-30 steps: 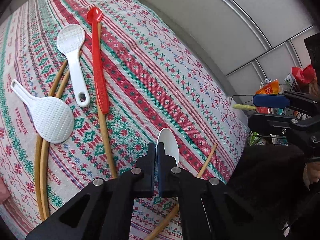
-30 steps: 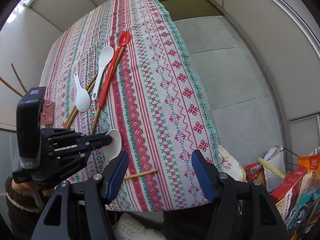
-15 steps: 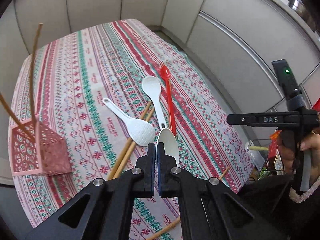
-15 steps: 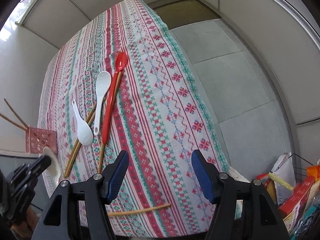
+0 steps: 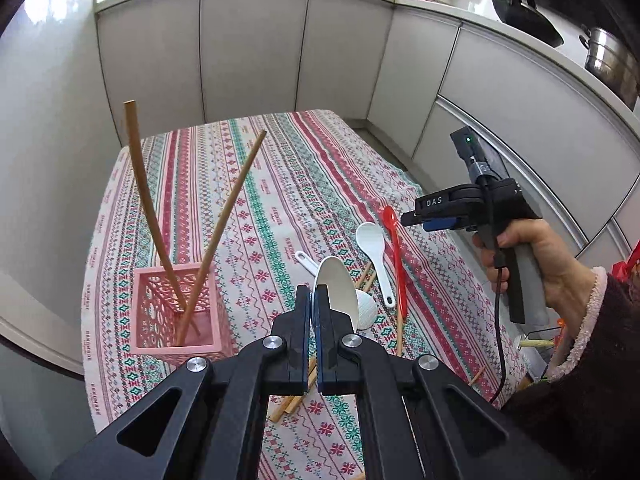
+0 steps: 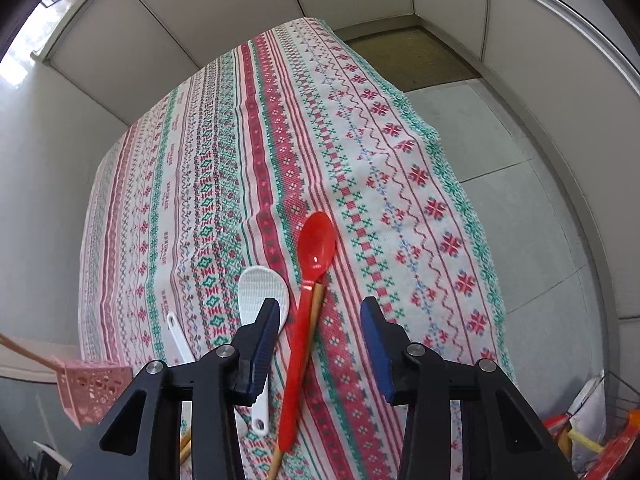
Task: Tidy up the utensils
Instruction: 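Carry the white spoon toward the holder while the right gripper grasps the red spoon, then lower the white spoon into the holder and open the left gripper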
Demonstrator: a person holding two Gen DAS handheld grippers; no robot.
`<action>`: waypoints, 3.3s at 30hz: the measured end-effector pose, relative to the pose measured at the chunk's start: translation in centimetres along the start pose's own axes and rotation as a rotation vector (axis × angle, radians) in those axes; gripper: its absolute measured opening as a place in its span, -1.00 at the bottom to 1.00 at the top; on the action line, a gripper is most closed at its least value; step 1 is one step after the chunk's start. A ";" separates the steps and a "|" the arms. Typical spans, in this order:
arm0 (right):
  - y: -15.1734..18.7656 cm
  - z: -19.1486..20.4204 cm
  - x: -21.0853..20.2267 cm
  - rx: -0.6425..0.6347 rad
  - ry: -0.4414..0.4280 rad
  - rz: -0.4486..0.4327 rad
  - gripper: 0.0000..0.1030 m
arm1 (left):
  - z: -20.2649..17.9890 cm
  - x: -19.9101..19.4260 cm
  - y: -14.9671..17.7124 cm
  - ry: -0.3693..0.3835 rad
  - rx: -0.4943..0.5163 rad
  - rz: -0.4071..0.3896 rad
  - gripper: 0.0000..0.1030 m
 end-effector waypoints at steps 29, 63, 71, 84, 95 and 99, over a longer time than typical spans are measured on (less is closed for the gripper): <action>-2.4 3.3 -2.2 -0.040 0.000 -0.177 -0.88 | 5.8 -6.1 -3.7 -0.124 -0.075 -0.247 -0.97; -2.8 2.0 -0.9 -0.069 0.148 -0.251 -0.47 | 12.2 -10.0 -8.2 -0.365 -0.155 -0.597 -0.97; -2.0 8.3 -9.1 -0.075 -0.035 -0.435 -0.47 | 12.6 -4.7 -8.2 -0.420 -0.039 -0.643 -0.97; 0.4 13.3 -15.1 -0.168 -0.124 -0.574 -0.47 | 11.2 1.2 -5.2 -0.376 0.014 -0.539 -0.94; 1.1 17.3 -18.4 -0.164 -0.190 -0.690 -0.46 | 12.7 -1.0 -5.0 -0.188 -0.195 -0.403 0.04; 1.4 19.5 -19.6 -0.180 -0.200 -0.748 -0.46 | 14.4 -2.8 -4.6 -0.154 -0.320 -0.348 0.14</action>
Point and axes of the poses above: each gripper's, at about its wrist camera, not at the fingertips, and x roughly the way its jaws point, z to its left, y to its underside, the point moved 10 cm from there along x, roughly the way its jaws point, and after that the axes turned 5 degrees about -x, right-handed, at the moved point
